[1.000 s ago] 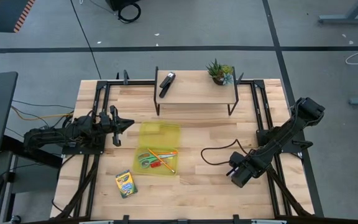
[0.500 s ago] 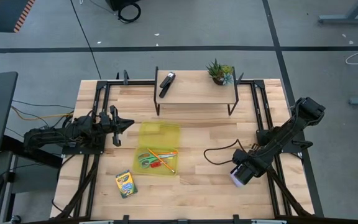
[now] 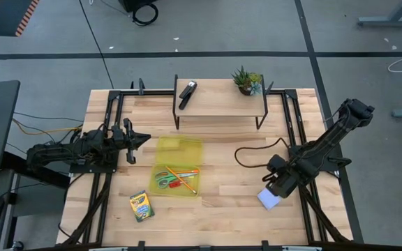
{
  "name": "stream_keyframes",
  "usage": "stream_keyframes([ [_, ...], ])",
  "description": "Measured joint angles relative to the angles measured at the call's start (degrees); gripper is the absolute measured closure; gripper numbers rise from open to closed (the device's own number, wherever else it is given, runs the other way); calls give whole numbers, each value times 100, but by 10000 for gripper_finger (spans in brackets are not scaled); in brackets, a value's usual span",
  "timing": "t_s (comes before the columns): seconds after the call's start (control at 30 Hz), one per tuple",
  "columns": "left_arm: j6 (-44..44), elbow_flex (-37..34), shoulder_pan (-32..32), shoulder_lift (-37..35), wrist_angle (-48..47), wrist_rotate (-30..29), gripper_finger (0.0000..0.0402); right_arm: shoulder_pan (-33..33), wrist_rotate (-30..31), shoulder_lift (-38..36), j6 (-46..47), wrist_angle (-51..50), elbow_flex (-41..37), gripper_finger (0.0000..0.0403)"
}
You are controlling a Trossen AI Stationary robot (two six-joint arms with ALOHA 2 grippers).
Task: Pack school essentials
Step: Put the gray sticky notes into the supply box
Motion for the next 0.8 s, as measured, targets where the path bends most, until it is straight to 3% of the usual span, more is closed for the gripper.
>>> stream_keyframes([
  [0.23, 0, 0, -1, 0, 2, 1, 366, 0, -29, 268, -68, 518, -118, 183],
  [0.6, 0, 0, 0, 0, 2, 2, 376, 0, -338, 358, -127, 2637, -1487, 183],
  [0.8, 0, 0, 0, 0, -1, 0, 367, 0, -363, 361, -127, 2737, -1556, 184],
])
